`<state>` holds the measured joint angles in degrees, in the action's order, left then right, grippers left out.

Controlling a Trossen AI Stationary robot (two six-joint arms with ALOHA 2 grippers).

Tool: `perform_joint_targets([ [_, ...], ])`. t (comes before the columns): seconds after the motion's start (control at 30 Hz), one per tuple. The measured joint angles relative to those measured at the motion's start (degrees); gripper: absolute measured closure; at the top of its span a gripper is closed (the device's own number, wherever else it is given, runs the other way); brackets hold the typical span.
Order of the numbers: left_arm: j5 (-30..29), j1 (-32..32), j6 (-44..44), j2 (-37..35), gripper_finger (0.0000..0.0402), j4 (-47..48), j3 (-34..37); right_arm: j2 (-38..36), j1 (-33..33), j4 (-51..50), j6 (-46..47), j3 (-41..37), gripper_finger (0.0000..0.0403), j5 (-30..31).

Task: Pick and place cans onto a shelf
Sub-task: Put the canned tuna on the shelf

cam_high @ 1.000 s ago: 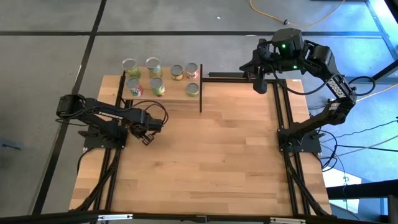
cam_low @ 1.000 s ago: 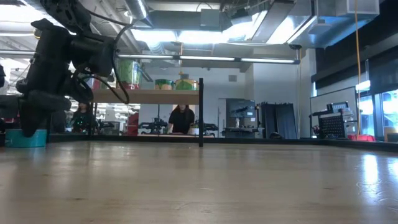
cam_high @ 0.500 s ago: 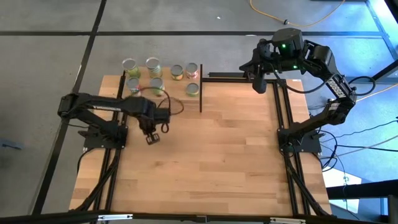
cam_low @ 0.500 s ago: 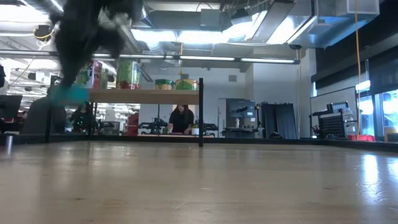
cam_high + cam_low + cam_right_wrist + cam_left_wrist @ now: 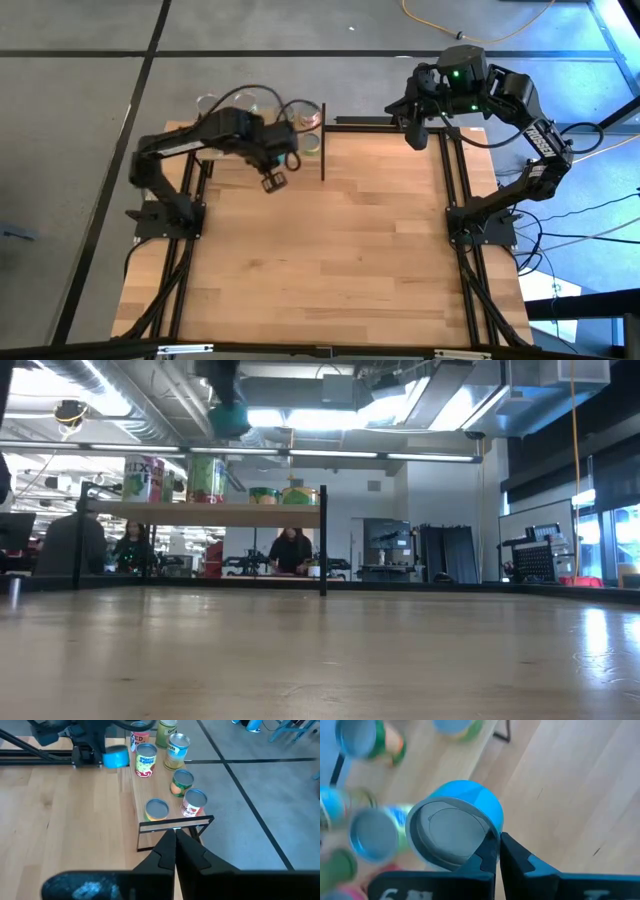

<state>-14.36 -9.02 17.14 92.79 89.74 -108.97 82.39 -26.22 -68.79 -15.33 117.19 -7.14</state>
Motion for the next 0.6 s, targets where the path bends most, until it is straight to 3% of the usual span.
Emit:
perform_joint_targets([
  [0.23, 0.4, -4.2, -8.7, 11.4, 0.0401, 0.1, -11.0, 0.0, 0.0, -0.2, 0.1, 0.0, 0.0396, 0.0],
  [0.6, 0.7, -9.7, -13.4, 19.1, 0.0401, 0.3, -11.4, 0.0, 0.0, -0.4, 0.2, 0.0, 0.0396, 0.0],
])
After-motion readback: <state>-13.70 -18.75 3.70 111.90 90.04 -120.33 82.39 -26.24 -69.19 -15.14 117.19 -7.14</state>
